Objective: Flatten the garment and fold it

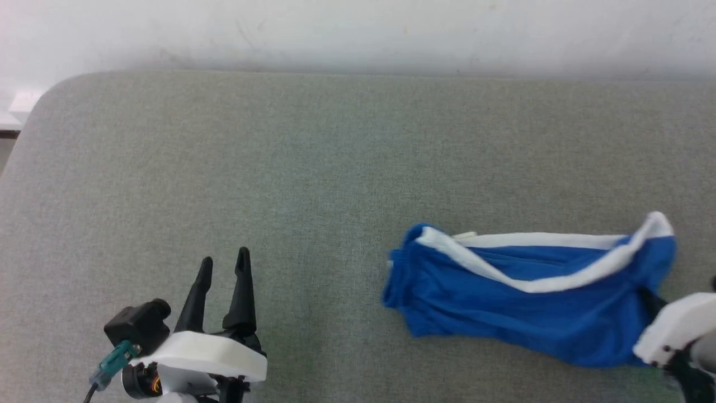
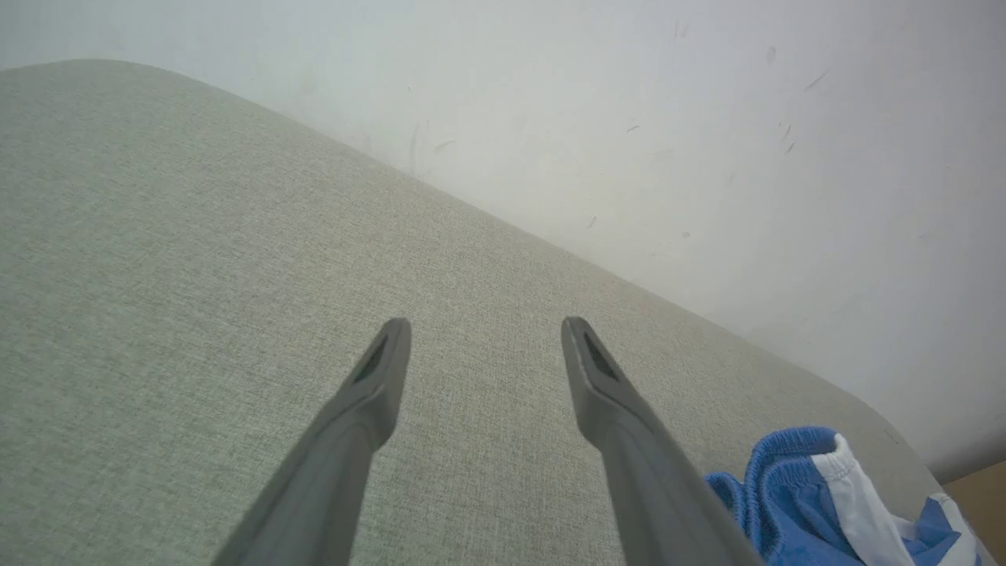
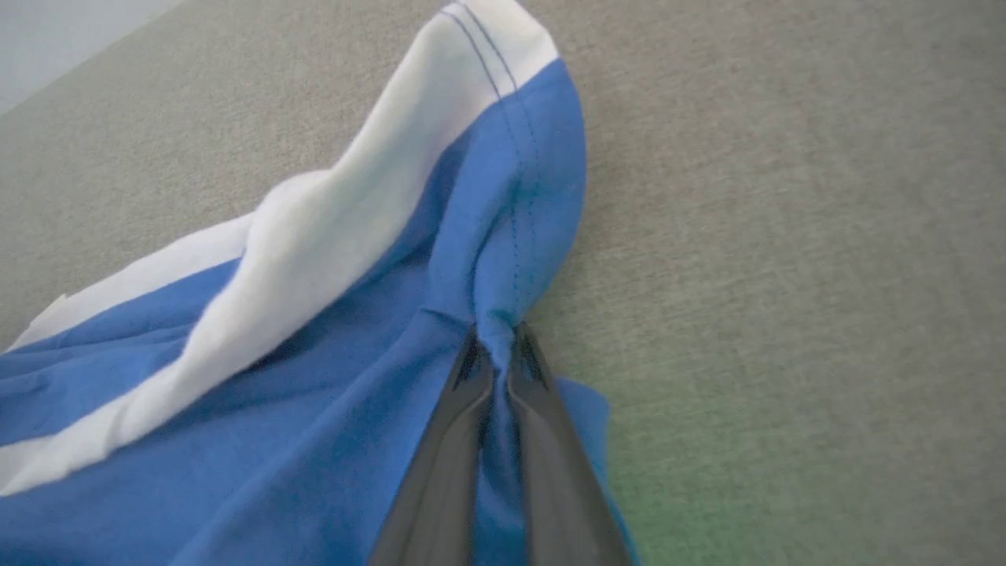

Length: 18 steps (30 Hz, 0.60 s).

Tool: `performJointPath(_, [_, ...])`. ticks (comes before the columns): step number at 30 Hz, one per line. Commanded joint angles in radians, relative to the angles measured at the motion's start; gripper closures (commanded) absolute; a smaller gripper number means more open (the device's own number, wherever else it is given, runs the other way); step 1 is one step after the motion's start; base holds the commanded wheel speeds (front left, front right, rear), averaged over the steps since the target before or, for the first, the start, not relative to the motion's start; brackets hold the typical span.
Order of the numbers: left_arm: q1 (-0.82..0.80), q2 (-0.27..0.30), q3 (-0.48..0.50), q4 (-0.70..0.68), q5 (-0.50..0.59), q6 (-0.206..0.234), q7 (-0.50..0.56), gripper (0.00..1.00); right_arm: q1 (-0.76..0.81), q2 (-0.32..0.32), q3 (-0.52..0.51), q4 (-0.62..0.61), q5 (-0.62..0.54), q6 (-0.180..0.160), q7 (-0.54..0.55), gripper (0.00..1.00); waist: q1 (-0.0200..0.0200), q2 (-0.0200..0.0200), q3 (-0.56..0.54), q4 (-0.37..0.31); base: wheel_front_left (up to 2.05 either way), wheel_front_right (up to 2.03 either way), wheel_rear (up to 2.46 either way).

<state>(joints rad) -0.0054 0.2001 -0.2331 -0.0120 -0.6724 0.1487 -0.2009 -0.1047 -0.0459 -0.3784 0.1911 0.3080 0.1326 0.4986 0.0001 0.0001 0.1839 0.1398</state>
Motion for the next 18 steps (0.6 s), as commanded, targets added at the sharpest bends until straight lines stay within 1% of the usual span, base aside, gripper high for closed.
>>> performJointPath(1, [0.012, 0.005, -0.002, 0.003, -0.005, -0.006, 0.006, 0.0, -0.006, -0.004, -0.038, -0.007, -0.026, -0.002, -0.007, 1.0, -0.0001, -0.0001, -0.016, -0.003, 0.0, 0.0, 0.0])
performJointPath(5, [0.024, 0.008, -0.005, 0.004, -0.006, -0.003, 0.011, 0.0, 0.009, -0.004, -0.106, -0.038, -0.077, -0.002, -0.005, 1.0, -0.0001, -0.0001, -0.037, -0.004, 0.0, 0.0, 0.0])
performJointPath(8, [0.037, 0.011, -0.007, 0.004, -0.007, 0.001, 0.013, 0.0, 0.018, -0.004, -0.099, -0.072, -0.078, -0.002, 0.006, 1.0, -0.0001, -0.0001, -0.051, -0.008, 0.0, 0.0, 0.0])
performJointPath(11, [0.049, 0.009, -0.012, 0.004, -0.01, 0.004, 0.017, 0.0, 0.033, -0.004, -0.038, -0.119, -0.059, -0.002, 0.03, 1.0, -0.0001, -0.0001, -0.063, -0.014, 0.0, 0.0, 0.0])
performJointPath(18, [0.05, 0.003, -0.022, 0.006, -0.014, 0.007, 0.023, 0.0, 0.077, -0.004, 0.177, -0.266, 0.029, -0.002, 0.099, 1.0, -0.0001, -0.0001, -0.074, -0.018, 0.0, 0.0, 0.0])
